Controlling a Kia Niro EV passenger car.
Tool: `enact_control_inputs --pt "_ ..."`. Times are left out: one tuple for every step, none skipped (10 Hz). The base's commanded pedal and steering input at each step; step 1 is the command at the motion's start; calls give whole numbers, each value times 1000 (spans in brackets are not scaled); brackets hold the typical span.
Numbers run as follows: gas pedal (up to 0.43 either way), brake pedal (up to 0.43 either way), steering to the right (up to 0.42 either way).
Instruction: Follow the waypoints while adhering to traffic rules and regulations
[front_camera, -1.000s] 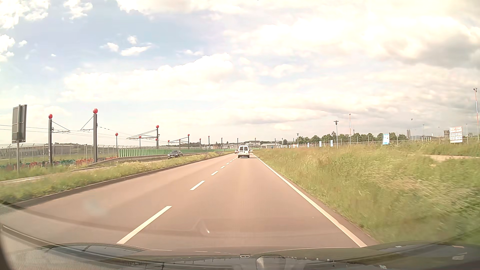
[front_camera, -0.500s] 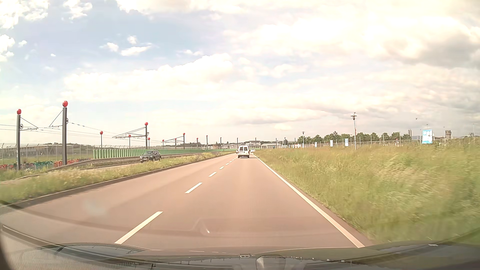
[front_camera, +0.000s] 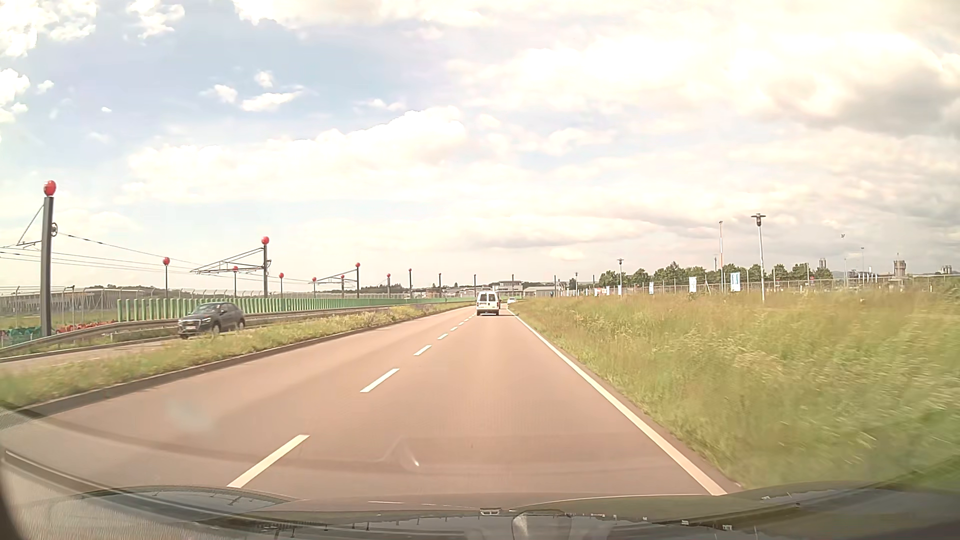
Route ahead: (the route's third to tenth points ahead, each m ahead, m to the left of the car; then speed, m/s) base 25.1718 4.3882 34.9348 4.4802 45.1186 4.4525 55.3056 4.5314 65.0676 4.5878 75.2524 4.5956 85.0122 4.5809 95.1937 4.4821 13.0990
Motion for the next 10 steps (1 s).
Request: enact_control_inputs --pt "28 0 -1" --pt "28 0 -1" --pt "28 0 -1" --pt "28 0 -1" --pt "28 0 -1" --pt "28 0 -1" --pt "28 0 -1" --pt "28 0 -1" --pt "28 0 -1" --pt "28 0 -1"
